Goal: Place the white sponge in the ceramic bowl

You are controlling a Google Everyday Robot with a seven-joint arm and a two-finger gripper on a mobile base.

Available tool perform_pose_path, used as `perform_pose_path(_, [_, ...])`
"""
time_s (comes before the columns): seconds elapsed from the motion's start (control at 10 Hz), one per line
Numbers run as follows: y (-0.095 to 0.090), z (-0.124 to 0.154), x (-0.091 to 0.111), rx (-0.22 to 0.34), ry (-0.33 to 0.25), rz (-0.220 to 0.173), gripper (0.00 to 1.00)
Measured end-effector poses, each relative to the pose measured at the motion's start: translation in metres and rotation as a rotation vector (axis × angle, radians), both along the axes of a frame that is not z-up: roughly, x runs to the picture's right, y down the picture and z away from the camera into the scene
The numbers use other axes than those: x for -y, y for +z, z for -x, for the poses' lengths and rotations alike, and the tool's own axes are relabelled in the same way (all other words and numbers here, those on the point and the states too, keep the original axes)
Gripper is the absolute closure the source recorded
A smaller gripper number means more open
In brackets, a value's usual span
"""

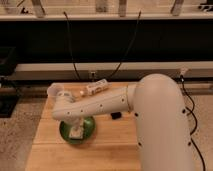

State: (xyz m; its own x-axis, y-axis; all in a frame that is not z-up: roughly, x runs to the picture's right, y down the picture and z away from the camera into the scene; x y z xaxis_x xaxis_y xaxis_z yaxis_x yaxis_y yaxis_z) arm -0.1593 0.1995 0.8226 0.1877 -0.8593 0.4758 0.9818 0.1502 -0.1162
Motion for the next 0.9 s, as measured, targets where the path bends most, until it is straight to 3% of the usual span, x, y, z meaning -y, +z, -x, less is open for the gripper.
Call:
perform_pose_path(0.1, [0.0, 0.0, -0.001, 0.001, 0.001, 0.0, 0.21])
perform_pose_path(0.6, [-0.004, -0.011, 0.009, -0.001, 0.035, -0.022, 0.2])
perform_pose_path(0.9, [-0.008, -0.015, 0.012, -0.006, 0.027, -0.035, 0.28])
